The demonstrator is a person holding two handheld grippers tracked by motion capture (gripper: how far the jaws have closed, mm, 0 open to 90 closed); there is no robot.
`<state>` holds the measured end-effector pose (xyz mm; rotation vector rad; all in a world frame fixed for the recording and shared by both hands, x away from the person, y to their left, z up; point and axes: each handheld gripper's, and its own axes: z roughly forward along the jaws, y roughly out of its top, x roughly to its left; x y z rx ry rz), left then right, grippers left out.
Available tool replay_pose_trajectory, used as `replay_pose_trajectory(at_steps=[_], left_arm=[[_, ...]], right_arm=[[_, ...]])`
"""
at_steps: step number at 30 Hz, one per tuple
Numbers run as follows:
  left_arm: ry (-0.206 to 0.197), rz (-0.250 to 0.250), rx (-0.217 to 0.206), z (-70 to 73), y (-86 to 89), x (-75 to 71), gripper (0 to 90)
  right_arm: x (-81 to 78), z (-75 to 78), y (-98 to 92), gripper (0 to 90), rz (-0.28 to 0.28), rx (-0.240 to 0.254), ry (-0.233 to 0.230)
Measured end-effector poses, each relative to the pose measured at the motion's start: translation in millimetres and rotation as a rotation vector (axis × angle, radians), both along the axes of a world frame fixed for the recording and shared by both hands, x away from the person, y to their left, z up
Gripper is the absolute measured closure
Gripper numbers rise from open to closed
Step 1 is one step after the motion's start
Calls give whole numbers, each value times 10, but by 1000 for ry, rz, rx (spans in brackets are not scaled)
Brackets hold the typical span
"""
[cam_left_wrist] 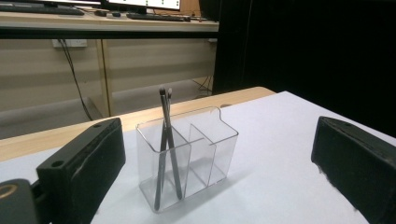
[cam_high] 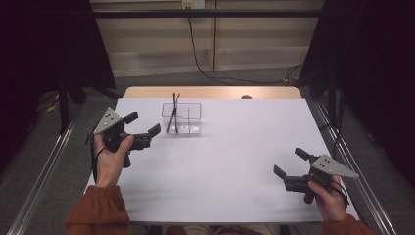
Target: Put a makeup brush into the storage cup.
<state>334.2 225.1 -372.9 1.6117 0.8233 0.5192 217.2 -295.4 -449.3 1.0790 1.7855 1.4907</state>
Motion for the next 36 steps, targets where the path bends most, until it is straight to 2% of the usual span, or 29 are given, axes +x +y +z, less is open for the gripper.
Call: replay_pose_trajectory(at_steps=[9, 15, 22, 27, 30, 33, 36], left_arm=[[-22, 16, 2, -70, 60, -190, 29], [-12, 26, 1, -145, 120, -299, 28], [-17, 36, 30, -217, 141, -456, 29], [-1, 46, 27, -272, 148, -555, 31], [3, 43, 46, -296, 168, -608, 31], [-10, 46, 74, -322, 173, -657, 31], [-8, 41, 56, -355, 180, -709, 30]], right_arm=[[-5, 1, -1, 0, 3, -2, -1], [-9, 3, -3, 0, 1, 1, 0], [-13, 4, -8, 0, 0, -3, 0], [-13, 1, 2, 0, 3, -3, 2], [-20, 3, -1, 0, -2, 0, 2], [-25, 2, -10, 0, -1, -6, 0], [-27, 2, -11, 0, -2, -6, 1]])
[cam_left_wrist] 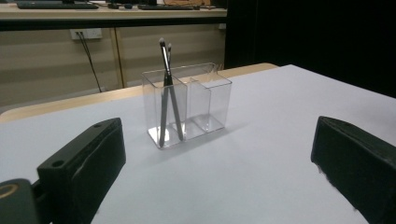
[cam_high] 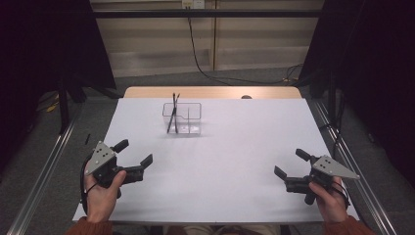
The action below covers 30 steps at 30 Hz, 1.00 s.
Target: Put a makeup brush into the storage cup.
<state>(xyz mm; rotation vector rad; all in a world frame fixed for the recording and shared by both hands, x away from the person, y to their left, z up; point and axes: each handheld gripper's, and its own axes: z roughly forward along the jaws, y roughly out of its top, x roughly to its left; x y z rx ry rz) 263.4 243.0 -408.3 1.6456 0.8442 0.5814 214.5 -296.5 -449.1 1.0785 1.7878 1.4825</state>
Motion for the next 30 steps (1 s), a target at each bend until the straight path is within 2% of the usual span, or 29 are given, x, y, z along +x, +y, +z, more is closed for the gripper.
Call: replay_pose_trajectory(at_steps=[6, 10, 18, 23, 25, 30], left_arm=[[10, -10, 14, -65, -3, -73, 31], [29, -5, -7, -134, 1, -113, 31], [21, 12, -8, -175, 27, -208, 31], [33, 20, 0, -237, 36, -216, 31], [32, 22, 19, -254, 40, -217, 33], [56, 5, 21, -291, 56, -201, 31]], right_arm=[[-1, -1, 3, 0, -1, 3, 1], [-4, -1, 0, 0, -1, 2, 1], [-17, 5, -3, 0, 0, 6, -3], [-16, 8, -22, 0, 0, 5, -6], [-17, 12, -23, 0, -2, 11, -6], [-18, 8, -19, 0, 4, 4, -7]])
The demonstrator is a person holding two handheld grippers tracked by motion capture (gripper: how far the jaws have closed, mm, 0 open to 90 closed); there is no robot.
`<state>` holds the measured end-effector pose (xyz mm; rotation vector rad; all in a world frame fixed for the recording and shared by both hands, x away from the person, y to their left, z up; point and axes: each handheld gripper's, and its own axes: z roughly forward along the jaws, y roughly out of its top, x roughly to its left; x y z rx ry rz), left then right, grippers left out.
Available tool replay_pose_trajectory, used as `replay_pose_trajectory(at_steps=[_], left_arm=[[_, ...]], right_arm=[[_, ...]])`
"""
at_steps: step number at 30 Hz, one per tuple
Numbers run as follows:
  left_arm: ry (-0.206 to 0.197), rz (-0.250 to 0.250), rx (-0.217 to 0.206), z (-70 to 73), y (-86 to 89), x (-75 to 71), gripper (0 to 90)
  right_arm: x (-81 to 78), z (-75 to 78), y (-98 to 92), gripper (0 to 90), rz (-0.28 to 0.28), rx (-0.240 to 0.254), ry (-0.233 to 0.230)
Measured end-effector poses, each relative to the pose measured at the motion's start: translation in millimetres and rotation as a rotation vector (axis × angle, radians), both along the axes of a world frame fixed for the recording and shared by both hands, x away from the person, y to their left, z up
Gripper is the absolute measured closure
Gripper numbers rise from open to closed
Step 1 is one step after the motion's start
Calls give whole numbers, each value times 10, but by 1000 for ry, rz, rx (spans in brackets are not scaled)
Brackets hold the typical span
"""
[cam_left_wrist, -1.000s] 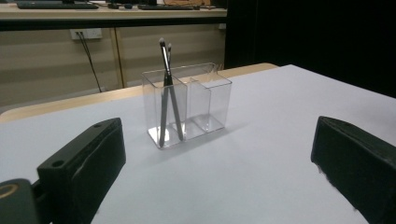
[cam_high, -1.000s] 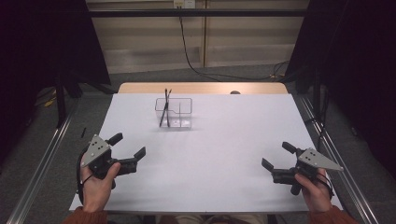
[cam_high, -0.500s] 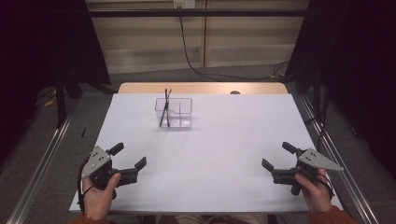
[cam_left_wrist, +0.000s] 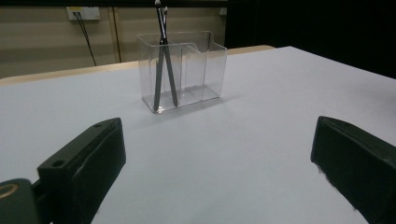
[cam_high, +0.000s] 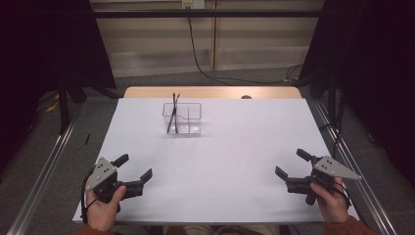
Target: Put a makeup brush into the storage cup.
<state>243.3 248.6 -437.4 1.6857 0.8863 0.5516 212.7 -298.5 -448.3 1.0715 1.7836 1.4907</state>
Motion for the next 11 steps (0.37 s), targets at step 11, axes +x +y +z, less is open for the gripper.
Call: replay_pose_trajectory(at_steps=[11], left_arm=[[-6, 3, 2, 5, 17, 0, 31]], right_arm=[[9, -5, 0, 0, -1, 1, 4]])
